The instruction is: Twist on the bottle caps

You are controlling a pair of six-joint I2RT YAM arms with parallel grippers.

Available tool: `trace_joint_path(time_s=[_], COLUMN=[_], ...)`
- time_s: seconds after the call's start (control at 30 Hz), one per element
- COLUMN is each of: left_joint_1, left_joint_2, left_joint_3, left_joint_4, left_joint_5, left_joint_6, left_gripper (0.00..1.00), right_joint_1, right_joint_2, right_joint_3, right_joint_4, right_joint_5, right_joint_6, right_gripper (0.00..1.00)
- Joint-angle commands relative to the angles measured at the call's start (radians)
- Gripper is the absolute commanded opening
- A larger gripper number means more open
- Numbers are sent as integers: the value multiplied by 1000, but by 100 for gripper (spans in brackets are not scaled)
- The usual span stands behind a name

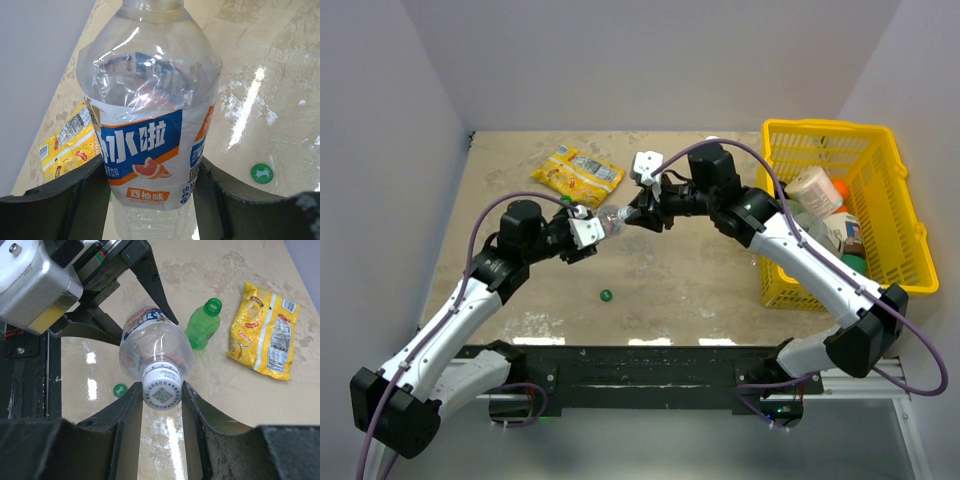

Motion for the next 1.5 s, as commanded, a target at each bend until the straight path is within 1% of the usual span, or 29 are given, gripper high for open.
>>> trace_joint_path(time_s=[0.0, 0.07, 0.1, 0.17, 0.2, 0.33, 0.37, 0.57, 0.6, 0.73, 0.83, 1.03, 1.13, 1.17, 1.27, 1.33, 1.37, 1.47], left_joint_1=[-23, -30, -46, -58, -61, -84, -92, -121, -130, -147, -167, -221, -251, -265, -280, -285, -288, -291], left_joint_2=[11, 12, 11, 3, 0, 3, 5, 3, -7, -27, -38, -24, -12, -9, 5, 9, 11, 16], left_joint_3=[98, 95, 88, 74, 65, 63, 65, 48, 33, 6, -21, -70, -89, -98, -101, -101, -99, -98], left_joint_4=[352, 365, 384, 408, 437, 483, 499, 580, 594, 632, 658, 744, 775, 799, 801, 796, 787, 780], left_joint_5=[95, 96, 67, 40, 21, -21, -56, -154, -162, -190, -197, -294, -348, -381, -417, -418, -447, -475], left_joint_6=[-68, -79, -77, -50, -44, 62, 79, 182, 191, 254, 317, 442, 524, 533, 575, 588, 593, 601], left_gripper=[0, 0, 0, 0, 0, 0, 0, 0, 0, 0, 0, 0, 0, 0, 0, 0, 0, 0], right_joint_1=[33, 38, 38, 37, 37, 38, 37, 26, 21, 7, -6, -39, -68, -78, -120, -155, -166, -198], right_joint_2=[3, 3, 7, 23, 24, 47, 53, 98, 101, 122, 144, 173, 191, 194, 216, 230, 239, 257], right_joint_3=[-54, -60, -56, -57, -70, -77, -71, -15, -8, 24, 33, 56, 65, 56, 33, 22, 12, 9], right_joint_4=[-53, -38, -47, -41, -12, 17, 22, 42, 45, 39, 54, 99, 110, 117, 169, 229, 249, 306], right_joint_5=[-13, -12, -16, -19, -19, -26, -24, 17, 28, 34, -6, -114, -176, -199, -280, -355, -368, -421], right_joint_6=[11, 0, 2, 44, 99, 207, 224, 357, 411, 474, 535, 654, 692, 709, 772, 831, 848, 897], right_gripper=[27, 27, 27, 27, 27, 26, 26, 24, 23, 23, 23, 23, 20, 18, 17, 15, 14, 13])
